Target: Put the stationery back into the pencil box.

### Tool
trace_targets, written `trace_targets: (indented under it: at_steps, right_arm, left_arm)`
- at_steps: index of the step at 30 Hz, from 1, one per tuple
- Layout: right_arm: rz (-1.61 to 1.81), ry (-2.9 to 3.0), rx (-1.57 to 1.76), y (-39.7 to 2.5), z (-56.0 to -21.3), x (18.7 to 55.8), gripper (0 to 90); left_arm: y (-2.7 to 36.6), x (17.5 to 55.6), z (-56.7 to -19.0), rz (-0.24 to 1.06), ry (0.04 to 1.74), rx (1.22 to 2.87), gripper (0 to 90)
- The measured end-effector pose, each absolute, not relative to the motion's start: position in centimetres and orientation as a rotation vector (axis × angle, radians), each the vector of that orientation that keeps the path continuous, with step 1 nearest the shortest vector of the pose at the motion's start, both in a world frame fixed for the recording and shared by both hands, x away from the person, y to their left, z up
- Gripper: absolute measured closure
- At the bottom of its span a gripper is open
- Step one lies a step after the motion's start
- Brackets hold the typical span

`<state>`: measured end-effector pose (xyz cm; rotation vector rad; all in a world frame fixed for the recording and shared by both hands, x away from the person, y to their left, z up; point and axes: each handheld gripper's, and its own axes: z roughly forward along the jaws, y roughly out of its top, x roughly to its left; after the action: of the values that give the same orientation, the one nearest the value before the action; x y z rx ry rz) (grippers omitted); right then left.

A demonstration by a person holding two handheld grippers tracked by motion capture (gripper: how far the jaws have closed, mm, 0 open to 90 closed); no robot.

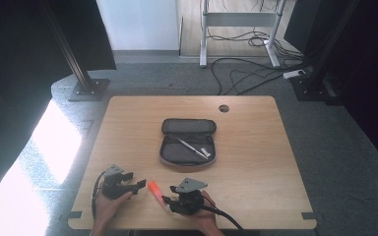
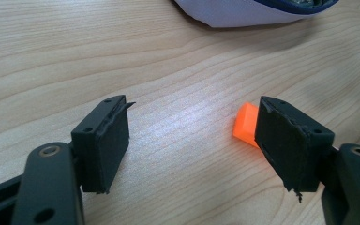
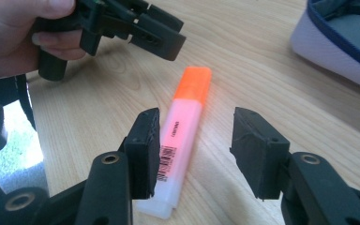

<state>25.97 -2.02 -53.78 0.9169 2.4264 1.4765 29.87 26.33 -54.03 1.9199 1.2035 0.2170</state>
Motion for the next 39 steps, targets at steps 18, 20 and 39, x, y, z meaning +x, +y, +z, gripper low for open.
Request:
trace_targets:
  at_steps: [18, 20, 39]
  right_arm:
    - [1.41, 2.481, 0.887, -0.2, -54.7, 25.6, 51.3]
    - [1.392, 2.488, 0.876, 0.0, -54.7, 25.5, 51.2]
    - [1.254, 2.499, 0.867, 0.7, -55.2, 25.4, 55.7]
  left_arm:
    - [26.4, 29.9, -54.1, 0.215, 1.207, 1.921, 27.0]
    - [26.3, 29.9, -54.1, 0.214, 1.207, 1.923, 27.0]
    - [26.7, 29.9, -54.0, 0.221, 1.213, 1.905, 27.0]
